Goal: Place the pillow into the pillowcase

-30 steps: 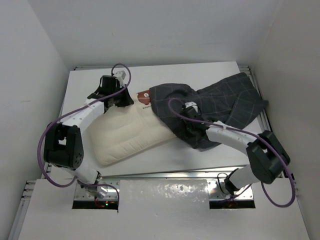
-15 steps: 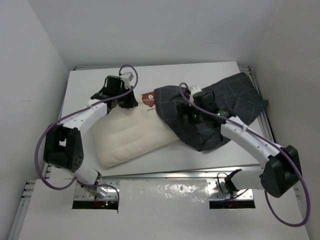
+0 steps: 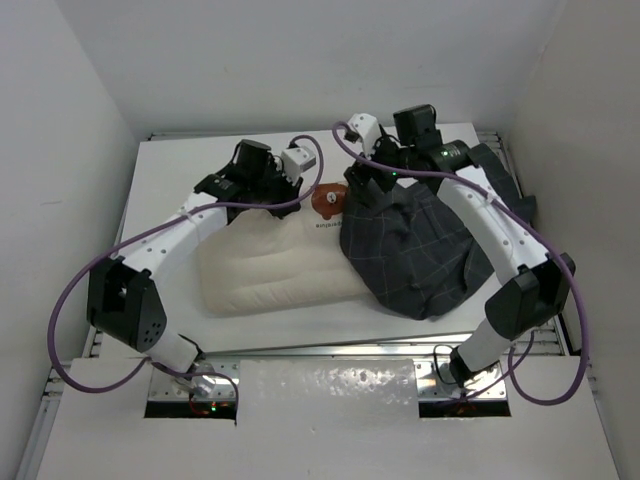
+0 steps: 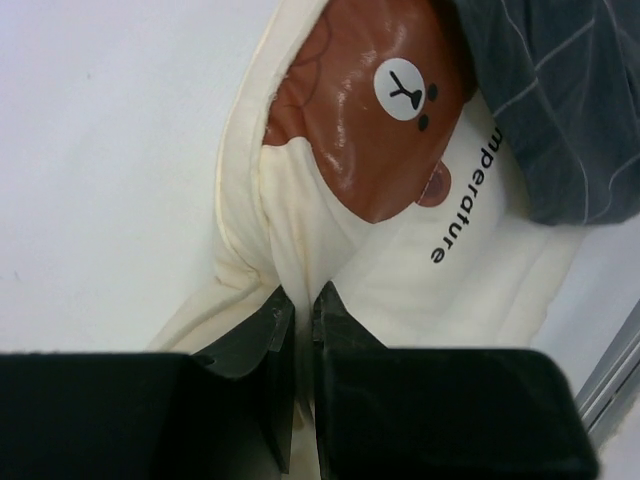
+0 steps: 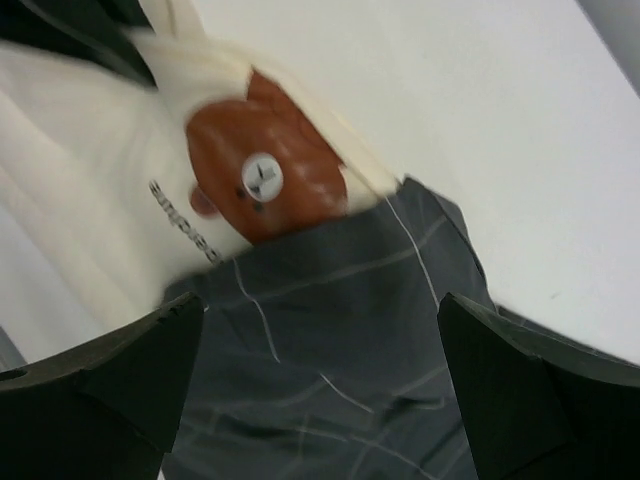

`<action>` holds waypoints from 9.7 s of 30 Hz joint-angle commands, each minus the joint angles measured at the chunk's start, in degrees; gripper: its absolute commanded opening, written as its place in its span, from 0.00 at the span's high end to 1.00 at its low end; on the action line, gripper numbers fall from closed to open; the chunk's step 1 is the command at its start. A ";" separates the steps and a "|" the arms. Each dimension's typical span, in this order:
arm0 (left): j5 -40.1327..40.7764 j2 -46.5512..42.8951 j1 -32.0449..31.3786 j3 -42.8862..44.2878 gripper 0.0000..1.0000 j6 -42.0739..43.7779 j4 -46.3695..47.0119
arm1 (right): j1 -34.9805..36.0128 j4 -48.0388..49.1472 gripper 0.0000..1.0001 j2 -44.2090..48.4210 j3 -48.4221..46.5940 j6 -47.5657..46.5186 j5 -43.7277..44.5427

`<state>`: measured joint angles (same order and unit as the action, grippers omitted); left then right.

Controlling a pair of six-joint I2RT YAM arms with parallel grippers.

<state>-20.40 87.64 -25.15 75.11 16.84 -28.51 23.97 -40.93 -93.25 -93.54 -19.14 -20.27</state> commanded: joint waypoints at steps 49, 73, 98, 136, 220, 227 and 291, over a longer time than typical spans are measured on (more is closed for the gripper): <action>13.52 7.37 -8.43 21.12 1.00 14.00 2.40 | -4.01 37.23 1.00 1.40 13.02 7.60 10.12; 13.64 -21.69 -13.78 -26.19 1.00 44.94 15.51 | 18.56 79.50 1.00 18.62 62.66 17.97 35.03; 12.99 -33.06 -32.69 -26.61 0.26 14.14 4.42 | 31.23 28.37 0.29 53.00 60.87 33.81 50.39; -4.03 14.05 8.71 -7.08 0.35 8.20 -7.52 | 2.14 13.15 1.00 -30.15 -10.96 26.17 22.82; 9.59 6.23 -8.69 -7.26 1.00 -4.71 4.69 | 1.35 13.33 0.18 4.93 11.45 32.31 26.00; 10.21 6.49 -10.10 -6.29 1.00 -2.87 5.48 | 1.00 19.38 0.16 -1.75 14.26 43.20 19.31; 5.19 7.72 2.47 -1.64 1.00 -25.99 8.92 | 8.73 43.00 0.46 3.79 35.65 68.05 13.14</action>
<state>-16.01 98.08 -22.46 72.93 -9.65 -22.28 32.05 -2.42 -87.66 -53.21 43.48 -9.39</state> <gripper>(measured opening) 0.004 0.443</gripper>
